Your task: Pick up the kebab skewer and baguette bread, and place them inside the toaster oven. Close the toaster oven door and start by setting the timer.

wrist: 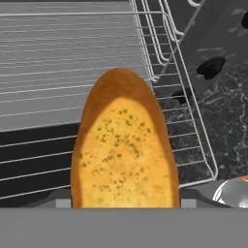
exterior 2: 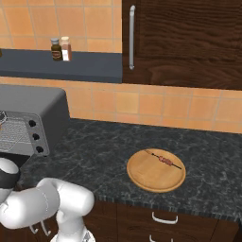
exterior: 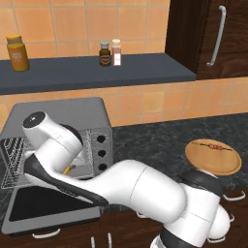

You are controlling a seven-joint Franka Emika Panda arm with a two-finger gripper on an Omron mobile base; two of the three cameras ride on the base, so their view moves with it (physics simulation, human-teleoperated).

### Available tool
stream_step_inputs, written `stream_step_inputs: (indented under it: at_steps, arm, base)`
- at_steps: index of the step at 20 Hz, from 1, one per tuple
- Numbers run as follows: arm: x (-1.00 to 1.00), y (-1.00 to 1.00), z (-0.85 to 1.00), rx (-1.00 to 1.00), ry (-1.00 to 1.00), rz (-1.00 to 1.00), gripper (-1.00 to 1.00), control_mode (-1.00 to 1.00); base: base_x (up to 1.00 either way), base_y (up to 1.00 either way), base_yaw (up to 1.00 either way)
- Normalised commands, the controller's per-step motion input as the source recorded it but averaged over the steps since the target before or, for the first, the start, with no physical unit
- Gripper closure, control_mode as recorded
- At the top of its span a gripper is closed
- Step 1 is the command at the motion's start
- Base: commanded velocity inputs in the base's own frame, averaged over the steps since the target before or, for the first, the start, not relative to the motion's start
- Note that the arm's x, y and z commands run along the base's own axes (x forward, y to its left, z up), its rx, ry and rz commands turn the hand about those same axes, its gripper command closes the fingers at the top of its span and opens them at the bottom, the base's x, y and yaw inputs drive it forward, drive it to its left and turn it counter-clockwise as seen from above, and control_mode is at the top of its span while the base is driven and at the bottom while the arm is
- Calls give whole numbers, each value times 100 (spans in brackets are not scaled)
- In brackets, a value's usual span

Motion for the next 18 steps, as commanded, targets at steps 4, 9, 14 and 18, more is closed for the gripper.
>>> stream_step_inputs:
  at_steps: [4, 9, 14, 18]
  arm:
    - [55, 0, -1, 3, -19, 5, 100, -100]
    - [14, 1, -5, 0, -12, 3, 100, -100]
    - [15, 1, 3, 2, -3, 0, 100, -100]
    - [4, 11, 1, 6, -4, -12, 100, -100]
  base:
    - [0, 0, 0]
    - [0, 0, 0]
    - [0, 0, 0]
    - [0, 0, 0]
